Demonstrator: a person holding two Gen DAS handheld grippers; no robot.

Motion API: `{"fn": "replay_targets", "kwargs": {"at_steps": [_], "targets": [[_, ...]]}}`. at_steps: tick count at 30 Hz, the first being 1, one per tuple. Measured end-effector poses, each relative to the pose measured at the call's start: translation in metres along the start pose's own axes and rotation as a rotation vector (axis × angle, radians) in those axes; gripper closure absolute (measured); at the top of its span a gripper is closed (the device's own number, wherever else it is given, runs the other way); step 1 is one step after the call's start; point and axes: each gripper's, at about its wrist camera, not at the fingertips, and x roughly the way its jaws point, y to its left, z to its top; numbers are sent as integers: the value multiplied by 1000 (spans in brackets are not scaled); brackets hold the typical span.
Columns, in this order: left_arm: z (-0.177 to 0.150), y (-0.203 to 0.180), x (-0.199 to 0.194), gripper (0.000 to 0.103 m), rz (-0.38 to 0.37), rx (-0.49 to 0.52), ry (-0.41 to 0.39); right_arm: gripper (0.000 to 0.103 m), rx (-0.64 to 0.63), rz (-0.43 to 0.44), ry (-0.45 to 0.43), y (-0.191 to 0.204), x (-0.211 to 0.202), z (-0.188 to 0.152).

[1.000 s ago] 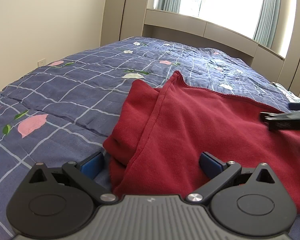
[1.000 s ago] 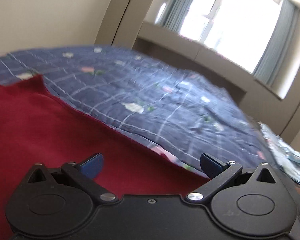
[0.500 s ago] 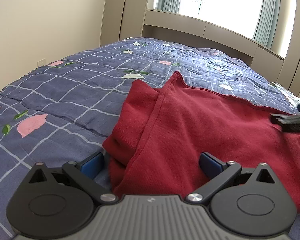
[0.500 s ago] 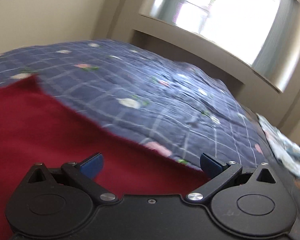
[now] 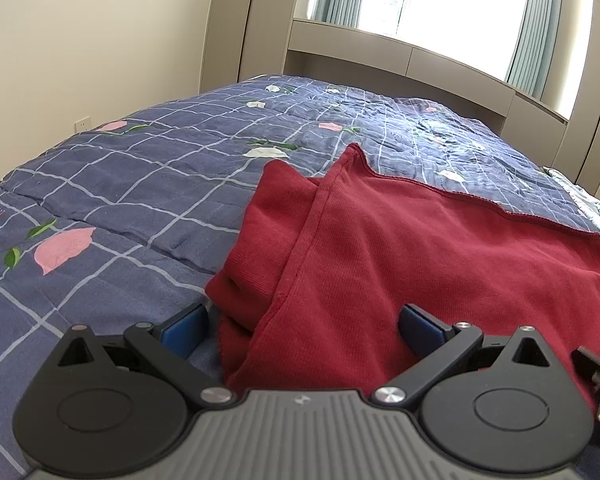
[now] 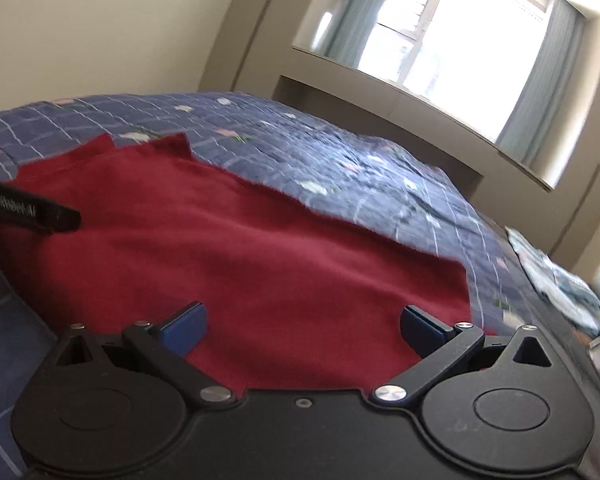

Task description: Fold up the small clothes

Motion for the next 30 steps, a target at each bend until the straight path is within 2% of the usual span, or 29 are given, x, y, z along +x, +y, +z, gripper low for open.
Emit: {"fn": "replay_targets", "kwargs": {"at_steps": [7,12,16,18,23,27,28,30], "targets": [[0,1,-2,1,-7,-6,-4,1,-13,-30,-33,6,0,-9],[7,9,-29,0,-59,-62,-36,1,7,-17,-31,2,1,-9],[2,15,-46,0,-98,-107,33,1,11,-16,-33,2,1,-10],[-7,20,-48,0,-103,-164,61,1,5,-21,-37,3,0,-10],[-16,19,-49,0,-152,-203,39,1,-6,-31,-44,5,-1,-11],[-19,20,-47,1,-235,-309,34,1,-5,-32,-45,5,-1,-11],[-20,22,-46,2,-231,-353,25,1,-6,-32,-45,5,-1,-11],[-23,29,-39,13,-193,-447,23,1,-8,-34,-46,6,-1,-11]]}}
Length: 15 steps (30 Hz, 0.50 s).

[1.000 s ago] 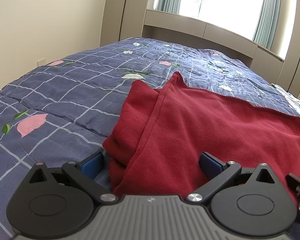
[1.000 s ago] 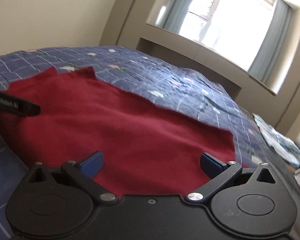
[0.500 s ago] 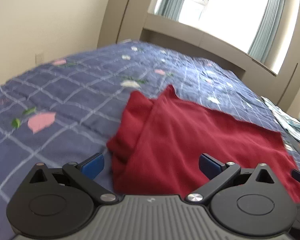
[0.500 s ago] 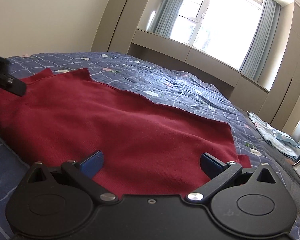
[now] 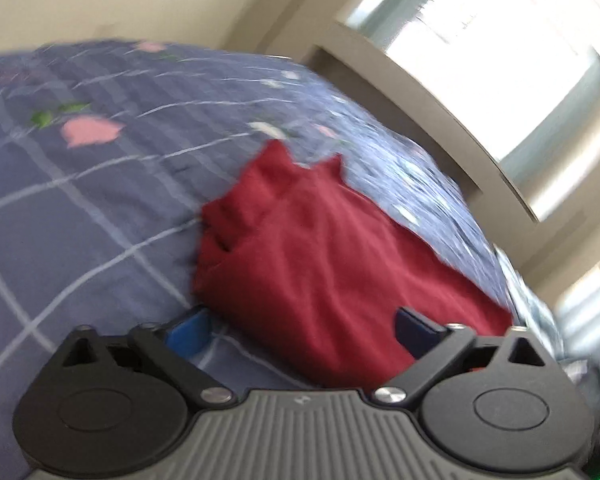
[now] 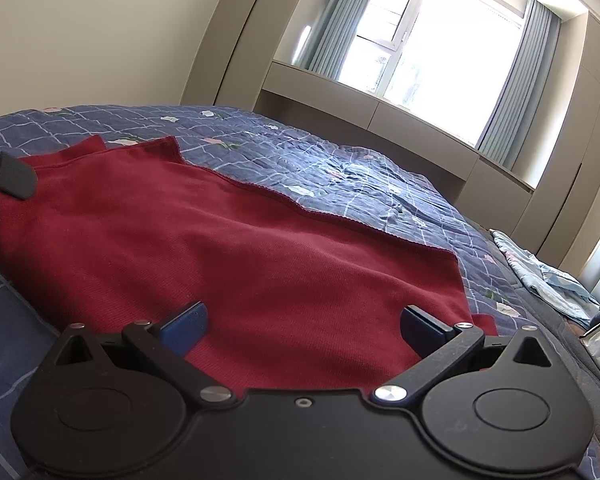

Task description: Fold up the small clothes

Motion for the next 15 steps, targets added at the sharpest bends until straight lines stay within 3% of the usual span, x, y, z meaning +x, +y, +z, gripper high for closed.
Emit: {"fn": "replay_targets", "kwargs": {"at_steps": [2,5,8,11,15], "targets": [[0,5,0,40,44,-52,-38,1,-4,-4,-3,1,0,0],[-1,9,1,57,84,-77,-61,1,-16,-15,-11,3,-2,0],[-2,11,3,57,78,-82,-69,1,-37,-38,-29,7,-5,0],[-1,12,3,44,58,-77,-71,1,-35,-23,-87,2,-8,9],[-5,6,6,37,64,-33,-83,1,-74,-22,-140,-3,14,33]]}}
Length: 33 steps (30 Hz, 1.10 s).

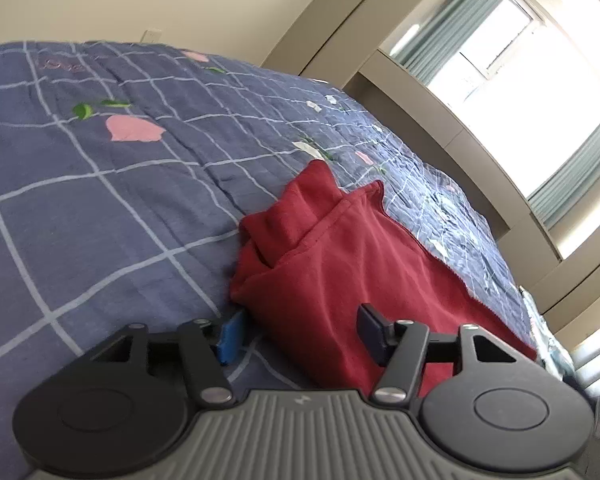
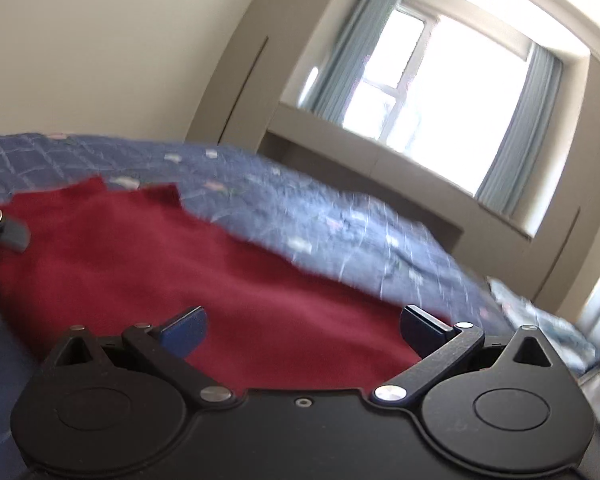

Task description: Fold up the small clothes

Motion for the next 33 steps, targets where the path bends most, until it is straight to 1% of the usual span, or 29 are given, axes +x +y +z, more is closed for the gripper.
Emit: {"fn": "replay_targets", "kwargs": {"at_steps": [2,4,6,8,10,13,15,18,20,21,22,24,27,30,33], "targets": [[-4,-2,-1,37,7,23,-11,1,-20,-25,23,-2,20,6],[-7,-4,-2,37,8,49,-22,1,-30,-34,71,-4,40,7],[-9,-5,-3,35,-1,62,-30,1,-39,-26,98,-3,51,1],[-9,-4,-3,31,-11,64,-34,1,-38,-14,106,0,54,-8],[-11,-6,-2,28,-15,81,-39,1,-36,-27,83,2,51,-12],[-12,-9,-1,23,-20,110,-39,1,-58,-36,81,5,50,-13],[-12,-8,-2,21,-34,105,-38,1,-42,-9,101,1,42,-8],[-13,-7,-3,21,-41,100,-41,1,1,55,96,-8,18,-5],[-13,-7,-2,21,-36,103,-42,1,-8,81,87,-6,-1,-11],[-13,-8,-2,21,-34,101,-42,1,-20,90,96,-2,-7,-16],[-12,-8,-2,21,-33,97,-40,1,-26,86,100,2,-10,-21],[-10,-7,-1,21,-28,81,-33,1,-43,45,66,9,-17,-28],[-4,-8,-1,21,-8,27,-10,1,-82,24,68,18,-16,-28],[1,-10,1,21,17,-16,14,1,-70,28,64,17,-16,-29],[3,-12,2,20,36,-33,26,1,-39,49,75,12,-15,-30]]}}
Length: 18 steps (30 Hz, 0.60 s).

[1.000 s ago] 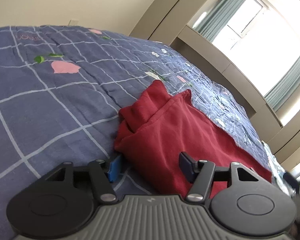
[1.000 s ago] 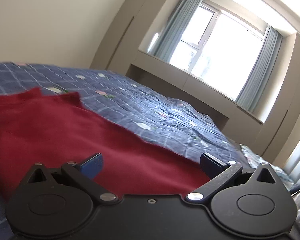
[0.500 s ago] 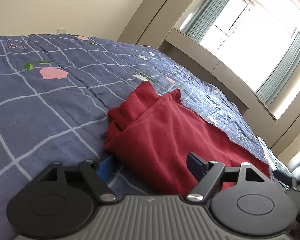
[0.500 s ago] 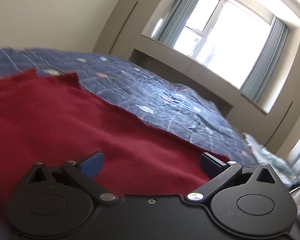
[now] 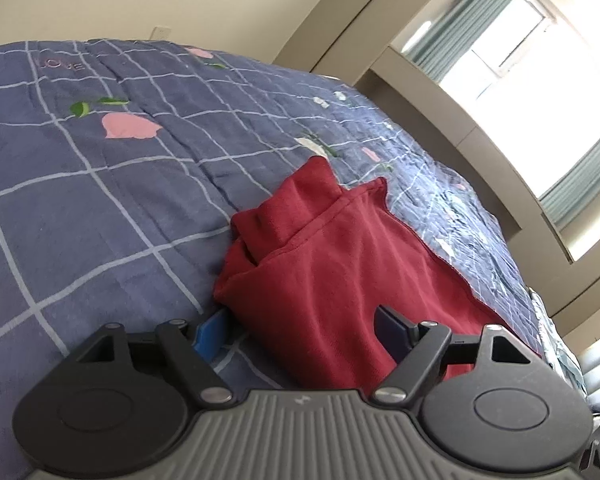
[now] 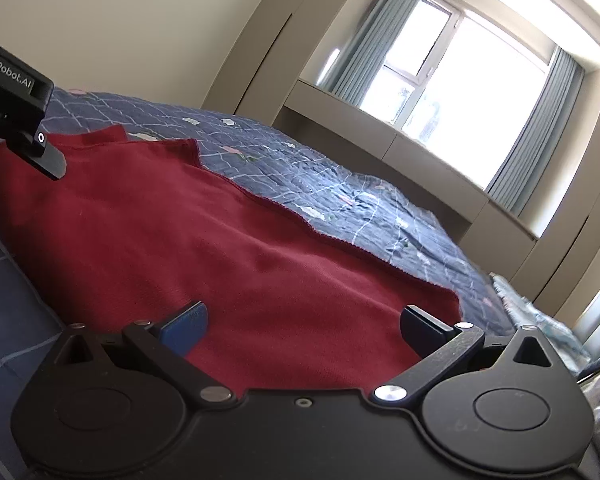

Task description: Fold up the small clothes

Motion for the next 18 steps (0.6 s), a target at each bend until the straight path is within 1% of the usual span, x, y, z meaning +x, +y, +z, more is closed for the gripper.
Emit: {"fn": "replay_targets", "kwargs": {"at_steps": [3,15,18], "targets": [[1,-3,0,20,16,-3,7,1,19,12,4,-4,1,0],[8,-9,5,20,65,-30,34,0,26,18,5,-3,1,0],[9,-12,5,23,95,-30,39,0,30,21,6,-4,0,0]]}}
